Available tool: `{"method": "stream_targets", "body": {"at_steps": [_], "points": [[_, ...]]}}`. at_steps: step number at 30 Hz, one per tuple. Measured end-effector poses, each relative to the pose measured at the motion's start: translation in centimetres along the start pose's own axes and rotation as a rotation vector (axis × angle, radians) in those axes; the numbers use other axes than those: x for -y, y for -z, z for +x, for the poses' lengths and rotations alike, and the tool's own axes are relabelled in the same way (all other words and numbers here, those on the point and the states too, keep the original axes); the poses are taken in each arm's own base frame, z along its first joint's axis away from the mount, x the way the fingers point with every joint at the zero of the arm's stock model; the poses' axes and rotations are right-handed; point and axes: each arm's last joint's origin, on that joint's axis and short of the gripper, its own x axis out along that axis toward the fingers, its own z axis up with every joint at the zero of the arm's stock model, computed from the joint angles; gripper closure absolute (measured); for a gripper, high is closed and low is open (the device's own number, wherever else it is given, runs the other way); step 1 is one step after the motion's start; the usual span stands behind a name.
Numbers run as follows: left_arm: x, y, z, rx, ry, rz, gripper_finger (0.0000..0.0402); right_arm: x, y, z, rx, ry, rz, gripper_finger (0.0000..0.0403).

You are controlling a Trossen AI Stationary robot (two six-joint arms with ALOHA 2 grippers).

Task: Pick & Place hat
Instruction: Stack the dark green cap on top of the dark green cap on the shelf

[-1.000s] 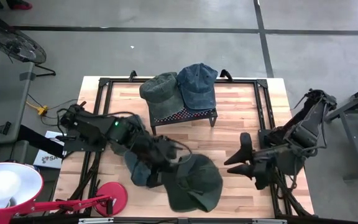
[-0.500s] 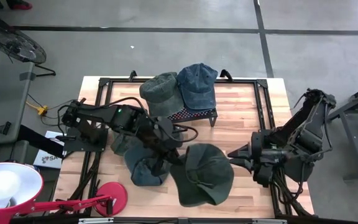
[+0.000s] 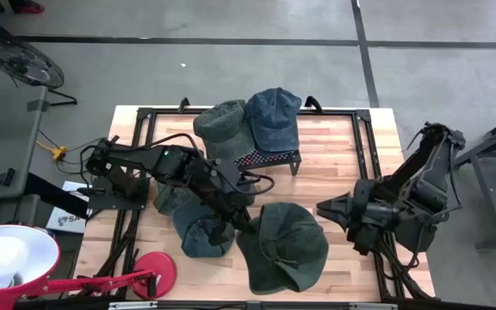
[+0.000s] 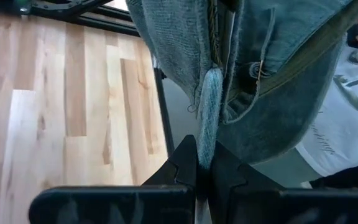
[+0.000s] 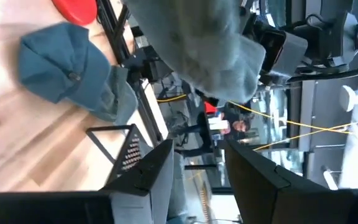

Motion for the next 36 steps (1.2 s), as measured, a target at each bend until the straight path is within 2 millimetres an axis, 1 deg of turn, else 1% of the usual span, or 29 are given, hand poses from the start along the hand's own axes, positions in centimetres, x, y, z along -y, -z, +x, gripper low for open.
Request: {"method": "stream_targets", "body": {"at_steps": [4,10,16,25,29,36], "points": [[0.2,-0.3,0.0,0.019,0.034,0.008,0.0396,0.5,-0.3,0.0,0.019,0.029,-0.084,0.0265],[0.2,-0.3,0.0,0.020,0.035,-0.011,0.0396,1.5,-0.8,0.2,0.033,0.095,-0.166,0.0265],[0.2,-0.3,0.0,0.024,0.037,-0.032,0.0396,1.6,-1.0,0.1,0.079,0.093,-0.251,0.0265],[0.2,-0.4,0.0,0.029,0.040,-0.039,0.0396,1.9,-0.7,0.8,0.097,0.081,-0.293,0.0265],[0.2,-0.4,0.0,0.031,0.036,-0.040,0.0396,2.0,-0.7,1.3,0.111,0.080,-0.282,0.0265],[0.2,-0.3,0.0,0.030,0.032,-0.042,0.0396,2.5,-1.0,1.3,0.169,0.108,-0.256,0.0265]]}}
